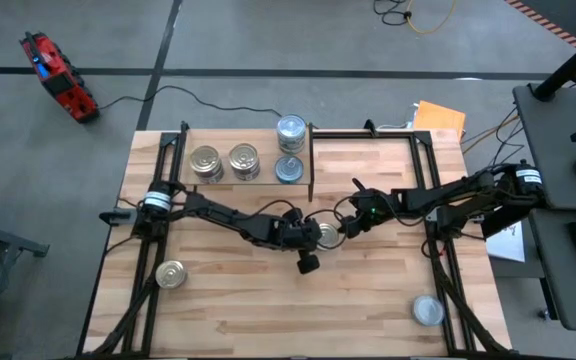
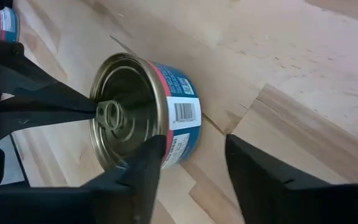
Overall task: Stack canned seafood by type on shelf
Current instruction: Stack the blue and pink tuna can on top of the blue and pink tuna can on the shelf
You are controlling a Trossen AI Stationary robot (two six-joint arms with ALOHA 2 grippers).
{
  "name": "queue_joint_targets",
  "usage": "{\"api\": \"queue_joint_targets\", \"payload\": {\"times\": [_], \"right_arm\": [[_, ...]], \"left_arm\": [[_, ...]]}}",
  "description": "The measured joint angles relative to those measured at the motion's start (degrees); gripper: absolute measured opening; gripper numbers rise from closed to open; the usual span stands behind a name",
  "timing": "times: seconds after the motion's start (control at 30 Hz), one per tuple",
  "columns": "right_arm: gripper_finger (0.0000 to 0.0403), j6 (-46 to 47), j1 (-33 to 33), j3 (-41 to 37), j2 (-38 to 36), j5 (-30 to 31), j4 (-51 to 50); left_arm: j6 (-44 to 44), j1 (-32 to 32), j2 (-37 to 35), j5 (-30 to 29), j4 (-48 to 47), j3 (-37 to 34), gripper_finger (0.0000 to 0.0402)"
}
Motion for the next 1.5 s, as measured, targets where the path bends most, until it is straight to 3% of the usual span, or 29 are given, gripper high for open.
{"api": "queue_joint_targets", "payload": {"times": [0.27, 0.53, 0.8, 1.23, 1.5], "right_arm": [[0.0254, 0.1, 0.0, 0.0, 0.0, -1.4, 0.1], [0.0302, 1.1, 0.0, 0.0, 0.0, -1.4, 0.3], [0.032, 4.2, 0.0, 0.0, 0.0, -1.0, 0.0], [0.0318, 9.8, 0.0, 0.0, -0.6, 0.2, -3.3], [0.034, 8.6, 0.1, 0.0, -1.2, -1.9, 1.9]], "left_arm": [[0.0, -0.1, 0.0, 0.2, -0.2, -0.1, 0.0], [-0.2, -0.1, -0.1, 0.2, -0.2, -0.3, 0.0], [-0.4, -0.2, -0.1, 0.1, -0.4, -0.3, 0.0], [-0.4, -0.1, 0.0, -0.1, -0.5, -0.6, 0.0], [-1.3, -0.1, 0.0, -0.2, -0.7, -0.9, 0.0]]}}
